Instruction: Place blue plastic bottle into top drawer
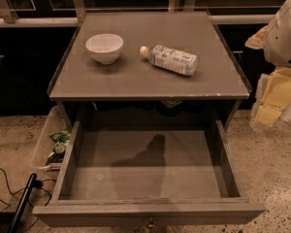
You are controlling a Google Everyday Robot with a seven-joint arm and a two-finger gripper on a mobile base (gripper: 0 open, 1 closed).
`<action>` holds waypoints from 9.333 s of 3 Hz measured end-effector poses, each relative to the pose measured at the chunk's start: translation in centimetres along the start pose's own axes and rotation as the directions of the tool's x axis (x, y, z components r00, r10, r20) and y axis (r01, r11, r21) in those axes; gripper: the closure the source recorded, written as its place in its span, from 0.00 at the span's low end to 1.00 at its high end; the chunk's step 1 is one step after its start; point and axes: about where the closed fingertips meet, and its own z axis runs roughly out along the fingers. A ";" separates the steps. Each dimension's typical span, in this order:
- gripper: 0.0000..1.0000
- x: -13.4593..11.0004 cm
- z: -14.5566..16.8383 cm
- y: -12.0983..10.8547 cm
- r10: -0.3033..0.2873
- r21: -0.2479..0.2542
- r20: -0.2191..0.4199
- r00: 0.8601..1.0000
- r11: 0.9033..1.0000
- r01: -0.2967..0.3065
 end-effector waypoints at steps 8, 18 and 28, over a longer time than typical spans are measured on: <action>0.00 -5.5 9.1 -12.8 -0.055 0.045 0.266 0.962 0.998 0.045; 0.88 -11.7 20.2 -21.6 0.130 -0.086 0.470 0.873 0.991 -0.102; 1.00 -0.3 19.4 2.1 0.139 -0.039 0.416 0.898 0.990 -0.136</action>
Offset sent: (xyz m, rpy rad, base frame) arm 0.0142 0.0066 -0.0003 -0.0018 -0.0308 0.0321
